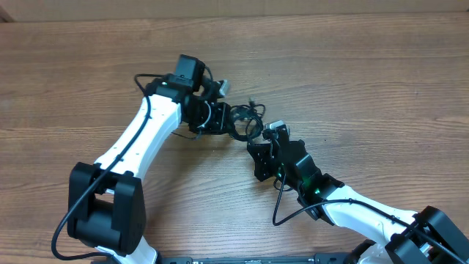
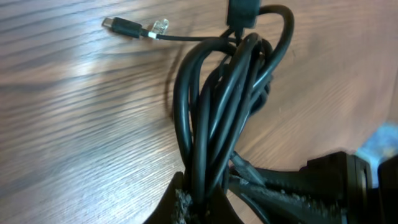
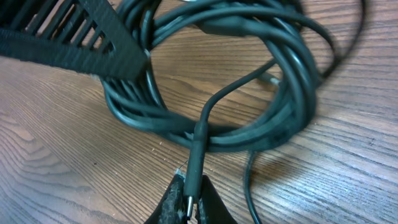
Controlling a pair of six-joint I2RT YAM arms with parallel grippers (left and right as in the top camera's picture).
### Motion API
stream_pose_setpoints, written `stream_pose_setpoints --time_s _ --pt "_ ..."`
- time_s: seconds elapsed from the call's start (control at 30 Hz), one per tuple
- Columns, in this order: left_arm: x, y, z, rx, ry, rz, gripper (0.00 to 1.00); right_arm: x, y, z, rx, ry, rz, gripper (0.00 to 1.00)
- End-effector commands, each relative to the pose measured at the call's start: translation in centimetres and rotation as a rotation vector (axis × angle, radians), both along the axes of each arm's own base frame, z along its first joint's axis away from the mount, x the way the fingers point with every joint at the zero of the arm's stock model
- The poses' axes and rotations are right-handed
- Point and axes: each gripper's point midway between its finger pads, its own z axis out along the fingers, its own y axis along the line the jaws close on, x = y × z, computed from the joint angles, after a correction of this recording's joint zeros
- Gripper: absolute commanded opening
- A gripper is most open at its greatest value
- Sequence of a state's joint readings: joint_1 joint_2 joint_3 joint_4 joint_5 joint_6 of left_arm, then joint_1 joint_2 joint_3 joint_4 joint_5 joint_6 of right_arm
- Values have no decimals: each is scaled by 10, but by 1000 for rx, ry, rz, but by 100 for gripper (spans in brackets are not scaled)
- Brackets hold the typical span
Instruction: Untangle cables
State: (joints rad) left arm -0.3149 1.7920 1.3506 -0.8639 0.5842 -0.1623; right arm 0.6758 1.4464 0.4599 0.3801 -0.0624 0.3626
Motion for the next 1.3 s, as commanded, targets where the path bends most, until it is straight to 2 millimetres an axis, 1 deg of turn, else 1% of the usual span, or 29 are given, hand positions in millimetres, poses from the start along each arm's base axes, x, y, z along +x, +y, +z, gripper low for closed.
stream_pose_setpoints --time_s 0.0,0.07,0.23,0.33,0.43,0.6,0.7,0.9,0.97,1.03,1.07,1.13,1.17,1.2,1.23,1.27 --pt "-9 -18 8 -44 -100 -188 4 0 4 9 15 -19 13 4" --pt "-9 -17 3 -3 -116 -201 4 -2 2 8 9 -12 13 4" --pt "-3 8 -13 184 -134 -171 4 -9 -4 10 -11 12 11 4" --pt "-2 10 -15 200 -150 -194 4 -13 -7 15 -14 16 11 4" --pt "-7 2 -12 159 -167 -250 4 -13 -8 17 -11 14 11 4" --pt "-26 -29 4 -22 -188 -391 4 -13 -8 17 -11 12 10 4" --pt "-38 -42 10 -88 -192 -454 4 -11 -10 17 -18 7 -4 4" --pt "-68 -47 14 -139 -128 -549 4 2 -29 12 -87 -22 -117 4" --pt "-77 -49 18 -183 -118 -583 4 2 -30 12 -90 -24 -123 4" --pt "-80 -50 22 -215 -113 -589 4 2 -30 12 -89 -19 -124 6" --pt "-79 -51 24 -230 -114 -586 4 1 -31 11 -90 -14 -126 12" --pt "-75 -51 26 -244 -121 -572 4 0 -32 8 -99 -4 -125 35" --pt "-73 -50 26 -242 -123 -562 4 -1 -31 8 -97 -2 -121 42" --pt "-69 -48 25 -233 -120 -544 4 -2 -29 9 -89 2 -110 58" --pt "-64 -44 23 -209 -113 -512 4 -3 -27 11 -72 7 -104 98" --pt "-58 -39 19 -178 -102 -474 4 -3 -25 13 -55 10 -103 100"
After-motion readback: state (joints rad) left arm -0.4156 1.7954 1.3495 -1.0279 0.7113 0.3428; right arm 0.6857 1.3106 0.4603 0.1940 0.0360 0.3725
